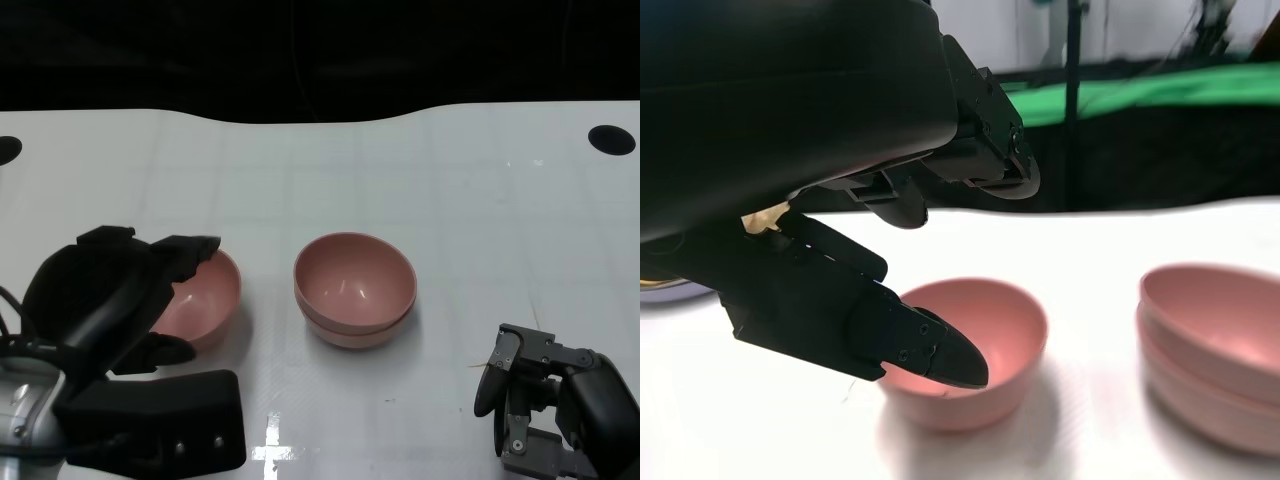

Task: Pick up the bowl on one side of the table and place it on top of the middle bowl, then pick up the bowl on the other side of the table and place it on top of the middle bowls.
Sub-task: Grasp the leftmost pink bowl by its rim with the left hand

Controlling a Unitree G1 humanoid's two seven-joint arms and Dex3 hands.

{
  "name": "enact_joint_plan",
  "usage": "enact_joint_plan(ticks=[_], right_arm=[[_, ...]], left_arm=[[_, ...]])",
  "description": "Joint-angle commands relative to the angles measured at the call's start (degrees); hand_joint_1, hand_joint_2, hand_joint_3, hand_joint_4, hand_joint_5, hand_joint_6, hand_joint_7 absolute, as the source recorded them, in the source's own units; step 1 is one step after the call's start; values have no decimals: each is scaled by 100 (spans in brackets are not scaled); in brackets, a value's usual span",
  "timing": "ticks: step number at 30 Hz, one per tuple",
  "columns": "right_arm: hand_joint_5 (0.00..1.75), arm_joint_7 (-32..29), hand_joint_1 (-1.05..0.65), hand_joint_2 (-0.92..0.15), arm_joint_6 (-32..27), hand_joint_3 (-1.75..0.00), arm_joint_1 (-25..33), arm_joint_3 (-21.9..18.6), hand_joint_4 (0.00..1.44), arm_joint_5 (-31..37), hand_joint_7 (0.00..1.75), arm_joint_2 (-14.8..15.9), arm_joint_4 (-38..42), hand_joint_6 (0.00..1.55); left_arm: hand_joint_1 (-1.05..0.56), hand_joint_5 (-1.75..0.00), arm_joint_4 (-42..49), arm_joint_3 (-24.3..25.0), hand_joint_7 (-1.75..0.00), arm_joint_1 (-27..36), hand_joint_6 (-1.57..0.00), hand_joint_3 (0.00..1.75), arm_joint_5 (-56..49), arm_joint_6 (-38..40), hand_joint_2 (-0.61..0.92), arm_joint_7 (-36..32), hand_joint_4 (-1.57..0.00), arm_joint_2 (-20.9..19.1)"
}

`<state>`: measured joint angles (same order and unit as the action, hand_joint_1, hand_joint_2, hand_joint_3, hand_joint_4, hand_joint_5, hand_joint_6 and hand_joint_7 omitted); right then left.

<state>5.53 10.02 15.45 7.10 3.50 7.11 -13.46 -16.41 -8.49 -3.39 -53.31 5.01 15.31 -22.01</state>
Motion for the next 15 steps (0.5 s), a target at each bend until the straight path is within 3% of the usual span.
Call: enact_joint_plan(ticks=[1,9,15], right_arm=[[175,-10,-2,-26,-45,-161,-11,-23,98,28,159,-20,-89,82],[175,-15,-3,-26,-70,-161,-62,-27,98,39,155,-58,-70,84],[175,-2,-3,-25,-32,-161,-77,-22,98,67,154,-58,-49,85]], left_arm=[[-56,-41,316,-218,0,-189,-47,1,-239,214,92,182,-41,-123],[-55,-24,1284,-823,-1,-674,-51,3,-576,530,92,410,-54,-141],[-51,-21,2109,-1142,-3,-1006,-57,8,-489,458,92,223,-60,-130]])
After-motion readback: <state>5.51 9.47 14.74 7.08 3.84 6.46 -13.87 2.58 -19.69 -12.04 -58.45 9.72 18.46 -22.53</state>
